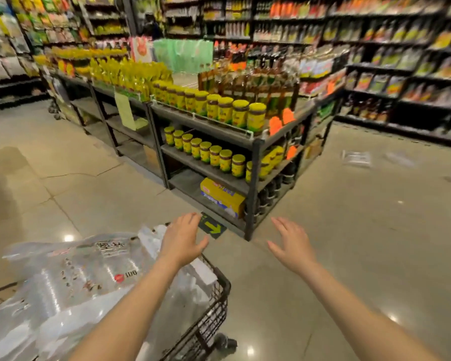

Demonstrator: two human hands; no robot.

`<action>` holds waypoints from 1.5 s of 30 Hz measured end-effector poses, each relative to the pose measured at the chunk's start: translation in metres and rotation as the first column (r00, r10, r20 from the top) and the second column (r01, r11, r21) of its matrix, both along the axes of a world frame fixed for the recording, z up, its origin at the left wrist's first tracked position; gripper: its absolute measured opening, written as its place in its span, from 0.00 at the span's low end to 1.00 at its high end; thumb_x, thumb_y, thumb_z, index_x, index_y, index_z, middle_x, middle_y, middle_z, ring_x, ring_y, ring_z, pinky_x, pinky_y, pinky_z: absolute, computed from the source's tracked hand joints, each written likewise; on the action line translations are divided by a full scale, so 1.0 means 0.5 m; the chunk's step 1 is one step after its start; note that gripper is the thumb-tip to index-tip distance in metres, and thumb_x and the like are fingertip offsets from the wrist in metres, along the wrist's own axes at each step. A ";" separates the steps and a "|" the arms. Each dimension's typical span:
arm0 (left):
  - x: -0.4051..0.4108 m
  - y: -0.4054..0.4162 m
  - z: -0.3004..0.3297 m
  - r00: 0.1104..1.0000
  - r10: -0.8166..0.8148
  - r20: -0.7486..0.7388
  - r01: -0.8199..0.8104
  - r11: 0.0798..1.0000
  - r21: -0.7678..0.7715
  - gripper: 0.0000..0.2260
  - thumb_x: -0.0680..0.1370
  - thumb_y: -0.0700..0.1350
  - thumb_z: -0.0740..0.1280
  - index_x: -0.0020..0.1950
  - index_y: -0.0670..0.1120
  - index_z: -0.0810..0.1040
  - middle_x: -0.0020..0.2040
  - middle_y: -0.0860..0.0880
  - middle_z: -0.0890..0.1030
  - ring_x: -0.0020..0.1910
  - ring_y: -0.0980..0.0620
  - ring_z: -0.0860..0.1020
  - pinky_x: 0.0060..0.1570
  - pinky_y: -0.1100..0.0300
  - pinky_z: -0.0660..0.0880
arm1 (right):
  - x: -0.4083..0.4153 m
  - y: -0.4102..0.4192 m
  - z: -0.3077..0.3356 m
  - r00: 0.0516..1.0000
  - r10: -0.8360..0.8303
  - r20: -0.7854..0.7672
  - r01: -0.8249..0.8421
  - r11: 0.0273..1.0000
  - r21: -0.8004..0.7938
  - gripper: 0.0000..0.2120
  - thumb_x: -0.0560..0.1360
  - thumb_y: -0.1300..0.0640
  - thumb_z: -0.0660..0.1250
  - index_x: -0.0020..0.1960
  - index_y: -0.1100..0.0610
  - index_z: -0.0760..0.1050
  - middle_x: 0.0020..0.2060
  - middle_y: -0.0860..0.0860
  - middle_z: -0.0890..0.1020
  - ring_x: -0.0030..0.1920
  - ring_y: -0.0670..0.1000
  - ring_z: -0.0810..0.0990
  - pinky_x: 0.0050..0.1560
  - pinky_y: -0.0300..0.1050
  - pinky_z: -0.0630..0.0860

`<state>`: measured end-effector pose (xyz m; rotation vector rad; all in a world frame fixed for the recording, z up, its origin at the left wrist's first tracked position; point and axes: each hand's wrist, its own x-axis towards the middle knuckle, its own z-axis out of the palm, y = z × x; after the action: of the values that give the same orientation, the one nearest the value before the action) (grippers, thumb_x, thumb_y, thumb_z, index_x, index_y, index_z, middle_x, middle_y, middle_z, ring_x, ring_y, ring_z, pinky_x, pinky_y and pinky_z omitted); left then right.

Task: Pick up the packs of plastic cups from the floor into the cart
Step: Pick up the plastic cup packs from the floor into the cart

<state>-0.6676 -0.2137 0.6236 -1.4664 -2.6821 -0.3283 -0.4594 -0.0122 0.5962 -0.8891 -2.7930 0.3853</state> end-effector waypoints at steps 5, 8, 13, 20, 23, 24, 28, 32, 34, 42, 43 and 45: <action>0.127 0.178 0.011 0.968 -0.247 -0.035 0.246 0.969 -0.019 0.29 0.71 0.64 0.55 0.63 0.45 0.74 0.57 0.48 0.77 0.56 0.45 0.76 0.53 0.51 0.74 | 0.238 0.066 0.028 0.959 -0.282 0.025 0.281 0.959 0.031 0.35 0.73 0.34 0.50 0.75 0.49 0.59 0.73 0.50 0.64 0.72 0.53 0.62 0.73 0.49 0.56; 0.222 0.270 0.027 0.926 -0.375 -0.051 0.373 0.927 -0.036 0.27 0.73 0.62 0.62 0.65 0.45 0.73 0.58 0.48 0.75 0.57 0.46 0.75 0.54 0.51 0.73 | 0.376 0.104 0.040 0.919 -0.394 0.008 0.394 0.919 0.037 0.32 0.74 0.37 0.55 0.75 0.50 0.60 0.74 0.50 0.63 0.73 0.51 0.61 0.73 0.48 0.55; 0.395 0.437 0.039 0.858 -0.509 -0.063 0.509 0.860 -0.027 0.28 0.73 0.62 0.61 0.67 0.47 0.71 0.60 0.48 0.75 0.59 0.45 0.74 0.56 0.52 0.72 | 0.595 0.185 0.060 0.840 -0.542 -0.001 0.542 0.840 0.008 0.34 0.72 0.34 0.52 0.74 0.50 0.62 0.73 0.49 0.65 0.73 0.49 0.62 0.73 0.47 0.56; 0.692 0.684 0.088 0.776 -0.630 -0.016 0.628 0.772 0.097 0.34 0.71 0.66 0.51 0.68 0.47 0.69 0.62 0.48 0.74 0.61 0.47 0.73 0.58 0.54 0.70 | 0.892 0.353 0.098 0.756 -0.655 -0.002 0.654 0.756 -0.010 0.30 0.76 0.41 0.61 0.75 0.49 0.60 0.74 0.49 0.64 0.74 0.51 0.61 0.73 0.51 0.57; 0.798 0.789 0.122 0.753 -0.657 -0.031 0.655 0.745 0.126 0.27 0.75 0.61 0.60 0.70 0.48 0.67 0.65 0.49 0.72 0.63 0.48 0.72 0.58 0.54 0.69 | 0.994 0.427 0.129 0.712 -0.701 -0.046 0.701 0.713 -0.022 0.29 0.76 0.43 0.63 0.74 0.50 0.62 0.73 0.50 0.66 0.72 0.51 0.64 0.72 0.48 0.60; 0.827 0.824 0.132 0.743 -0.669 -0.033 0.666 0.733 0.140 0.27 0.76 0.60 0.62 0.70 0.48 0.67 0.66 0.49 0.72 0.63 0.48 0.72 0.59 0.54 0.69 | 1.024 0.451 0.140 0.698 -0.713 -0.061 0.714 0.700 -0.015 0.29 0.76 0.44 0.64 0.73 0.51 0.63 0.72 0.51 0.67 0.71 0.52 0.65 0.71 0.47 0.61; 0.919 0.957 0.169 0.714 -0.698 -0.049 0.694 0.697 0.181 0.27 0.76 0.59 0.62 0.70 0.47 0.67 0.66 0.48 0.72 0.62 0.48 0.71 0.57 0.53 0.70 | 1.113 0.546 0.181 0.656 -0.746 -0.118 0.752 0.659 0.013 0.28 0.76 0.46 0.64 0.73 0.53 0.64 0.71 0.51 0.68 0.69 0.53 0.67 0.68 0.46 0.64; 0.987 1.086 0.183 0.684 -0.728 -0.049 0.719 0.661 0.213 0.25 0.78 0.56 0.62 0.71 0.47 0.66 0.67 0.49 0.71 0.63 0.48 0.71 0.56 0.54 0.70 | 1.165 0.652 0.191 0.634 -0.765 -0.115 0.772 0.636 0.024 0.30 0.76 0.42 0.62 0.75 0.48 0.58 0.73 0.48 0.65 0.72 0.51 0.65 0.72 0.53 0.58; 1.011 1.162 0.179 0.659 -0.751 -0.055 0.742 0.635 0.216 0.25 0.77 0.56 0.63 0.71 0.46 0.67 0.66 0.49 0.71 0.63 0.48 0.71 0.56 0.54 0.70 | 1.182 0.715 0.189 0.614 -0.783 -0.102 0.789 0.614 0.041 0.30 0.77 0.41 0.60 0.76 0.46 0.57 0.74 0.47 0.63 0.73 0.50 0.61 0.75 0.56 0.51; 1.070 1.543 0.208 0.592 -0.799 -0.102 0.795 0.559 0.234 0.28 0.76 0.57 0.63 0.72 0.45 0.65 0.69 0.47 0.70 0.65 0.47 0.70 0.60 0.51 0.70 | 1.211 1.064 0.219 0.571 -0.788 -0.232 0.814 0.580 0.035 0.29 0.75 0.45 0.65 0.73 0.52 0.63 0.72 0.51 0.67 0.70 0.53 0.66 0.71 0.55 0.62; 1.074 1.594 0.216 0.590 -0.801 -0.101 0.797 0.557 0.233 0.28 0.76 0.57 0.63 0.72 0.46 0.65 0.69 0.47 0.70 0.65 0.47 0.70 0.60 0.51 0.70 | 1.212 1.110 0.227 0.567 -0.789 -0.237 0.817 0.575 0.039 0.29 0.75 0.45 0.65 0.73 0.53 0.64 0.71 0.51 0.68 0.70 0.53 0.67 0.70 0.54 0.63; 1.082 1.695 0.232 0.579 -0.808 -0.110 0.806 0.546 0.230 0.28 0.76 0.57 0.63 0.72 0.46 0.65 0.69 0.47 0.70 0.65 0.47 0.70 0.60 0.51 0.70 | 1.214 1.201 0.245 0.561 -0.791 -0.244 0.821 0.569 0.045 0.29 0.75 0.46 0.65 0.72 0.53 0.64 0.70 0.51 0.69 0.69 0.53 0.68 0.68 0.52 0.65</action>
<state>-0.1269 0.6341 0.7396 -2.4988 -1.6385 -0.6852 0.1474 0.5884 0.7185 -1.8294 -1.8770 0.0783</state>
